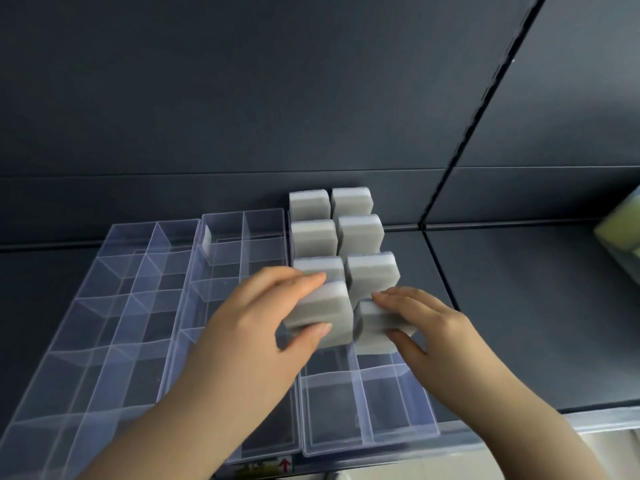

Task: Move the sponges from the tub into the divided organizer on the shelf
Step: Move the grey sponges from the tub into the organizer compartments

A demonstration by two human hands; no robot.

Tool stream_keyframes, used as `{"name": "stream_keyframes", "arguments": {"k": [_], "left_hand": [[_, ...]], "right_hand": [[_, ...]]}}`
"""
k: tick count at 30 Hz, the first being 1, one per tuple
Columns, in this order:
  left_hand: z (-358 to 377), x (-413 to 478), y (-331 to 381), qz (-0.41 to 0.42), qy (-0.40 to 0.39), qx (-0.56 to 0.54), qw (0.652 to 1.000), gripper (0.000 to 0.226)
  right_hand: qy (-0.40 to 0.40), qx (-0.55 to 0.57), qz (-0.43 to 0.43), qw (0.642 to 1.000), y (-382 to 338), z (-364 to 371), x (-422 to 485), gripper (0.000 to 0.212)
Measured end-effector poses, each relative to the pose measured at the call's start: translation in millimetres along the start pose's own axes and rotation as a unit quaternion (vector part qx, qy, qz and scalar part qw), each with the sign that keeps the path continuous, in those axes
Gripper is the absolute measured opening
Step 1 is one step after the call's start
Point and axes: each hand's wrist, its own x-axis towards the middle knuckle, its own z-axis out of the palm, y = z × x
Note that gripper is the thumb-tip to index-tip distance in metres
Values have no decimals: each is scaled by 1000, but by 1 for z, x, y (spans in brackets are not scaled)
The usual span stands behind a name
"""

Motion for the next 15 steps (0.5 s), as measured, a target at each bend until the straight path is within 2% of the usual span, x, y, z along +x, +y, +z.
{"name": "stream_keyframes", "arguments": {"k": [3, 8, 15], "left_hand": [[4, -3, -1, 4, 2, 13, 1000, 42], [15, -10, -4, -41, -37, 31, 998, 42], [37, -14, 0, -62, -87, 63, 992, 46]], "right_hand": [[-8, 4, -6, 1000, 2, -1, 1, 44], [-25, 11, -14, 1000, 5, -2, 1, 42], [-38, 16, -39, 998, 8, -5, 4, 43]]}}
